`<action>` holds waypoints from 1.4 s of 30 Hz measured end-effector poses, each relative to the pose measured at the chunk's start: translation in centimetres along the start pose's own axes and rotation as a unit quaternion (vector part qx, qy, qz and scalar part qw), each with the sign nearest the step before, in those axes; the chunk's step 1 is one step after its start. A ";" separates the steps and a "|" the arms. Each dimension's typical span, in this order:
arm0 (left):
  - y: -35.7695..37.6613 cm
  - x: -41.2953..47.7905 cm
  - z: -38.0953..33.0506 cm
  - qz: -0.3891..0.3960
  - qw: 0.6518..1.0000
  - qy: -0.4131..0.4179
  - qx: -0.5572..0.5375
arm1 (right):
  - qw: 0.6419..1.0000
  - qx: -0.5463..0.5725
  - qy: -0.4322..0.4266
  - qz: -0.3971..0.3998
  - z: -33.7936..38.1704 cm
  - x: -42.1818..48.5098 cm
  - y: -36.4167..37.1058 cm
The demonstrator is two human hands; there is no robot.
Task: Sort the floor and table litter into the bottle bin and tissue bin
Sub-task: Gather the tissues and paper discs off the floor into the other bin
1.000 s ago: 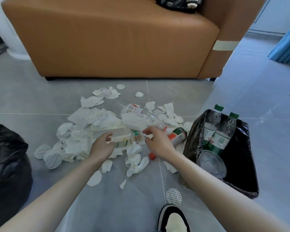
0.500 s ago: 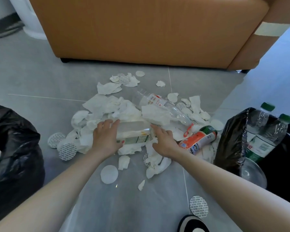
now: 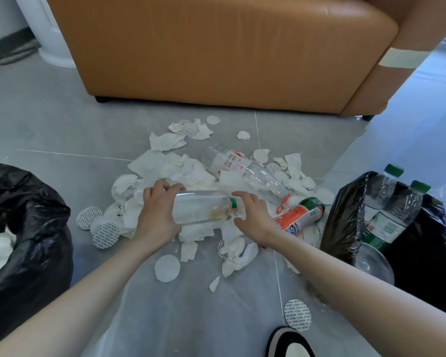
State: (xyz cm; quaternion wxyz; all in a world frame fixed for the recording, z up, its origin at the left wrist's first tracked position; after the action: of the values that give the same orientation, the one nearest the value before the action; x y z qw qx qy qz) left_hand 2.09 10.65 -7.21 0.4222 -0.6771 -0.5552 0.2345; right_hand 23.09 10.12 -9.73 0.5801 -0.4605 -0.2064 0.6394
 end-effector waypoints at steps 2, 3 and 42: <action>-1.7 -0.5 -0.7 -0.027 0.999 0.019 -0.005 | 1.000 0.023 -0.012 -0.005 0.5 -1.2 -1.3; -2.6 -0.7 -1.1 -0.039 0.999 0.027 -0.007 | 0.999 0.033 -0.016 -0.006 0.8 -1.8 -1.8; -4.2 -3.4 -30.2 0.133 0.949 0.257 -0.127 | 0.862 0.318 0.059 -0.390 -12.7 -18.7 -27.8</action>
State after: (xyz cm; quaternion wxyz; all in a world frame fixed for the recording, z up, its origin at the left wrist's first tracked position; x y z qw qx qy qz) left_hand 22.61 -1.89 11.87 0.4258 -0.8305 -0.3576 0.0339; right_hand 47.10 -4.01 12.72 0.9080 -0.1701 -0.1196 0.3637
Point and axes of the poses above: each hand's wrist, its own x-axis towards the middle knuckle, its own y-axis out of the palm, z = x × y, the point moved 7 cm from there along x, towards the middle knuckle, and after that the axes turned 13 degrees about y, right-handed, at the moved point
